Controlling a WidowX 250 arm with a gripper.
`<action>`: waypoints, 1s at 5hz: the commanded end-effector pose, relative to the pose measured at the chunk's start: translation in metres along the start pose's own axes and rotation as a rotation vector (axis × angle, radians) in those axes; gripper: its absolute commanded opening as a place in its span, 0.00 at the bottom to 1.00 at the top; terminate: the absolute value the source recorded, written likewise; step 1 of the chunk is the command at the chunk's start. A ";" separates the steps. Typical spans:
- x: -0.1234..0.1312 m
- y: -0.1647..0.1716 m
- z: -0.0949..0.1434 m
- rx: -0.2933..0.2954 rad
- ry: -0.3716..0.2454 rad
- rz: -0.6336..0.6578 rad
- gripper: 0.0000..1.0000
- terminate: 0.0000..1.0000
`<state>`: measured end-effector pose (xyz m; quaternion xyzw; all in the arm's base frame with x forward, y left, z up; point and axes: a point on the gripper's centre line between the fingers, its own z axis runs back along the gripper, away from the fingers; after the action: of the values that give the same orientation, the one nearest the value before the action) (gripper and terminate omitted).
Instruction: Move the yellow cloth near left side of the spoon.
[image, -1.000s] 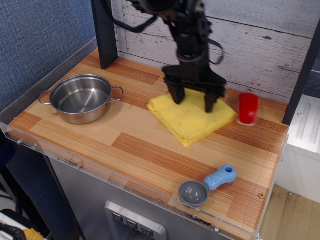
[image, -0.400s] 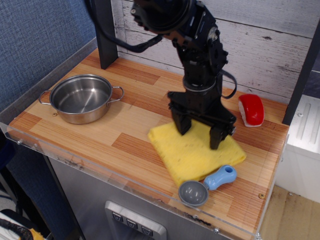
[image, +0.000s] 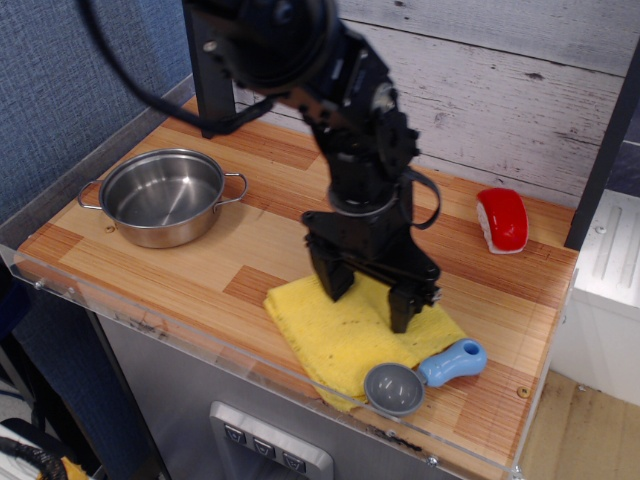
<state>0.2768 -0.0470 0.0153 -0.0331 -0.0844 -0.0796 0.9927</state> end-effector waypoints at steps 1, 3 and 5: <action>-0.016 0.026 0.016 0.042 -0.032 0.048 1.00 0.00; -0.014 0.028 0.021 0.043 -0.056 0.079 1.00 0.00; -0.005 0.024 0.033 0.053 -0.088 0.068 1.00 0.00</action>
<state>0.2694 -0.0224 0.0329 -0.0130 -0.1000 -0.0352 0.9943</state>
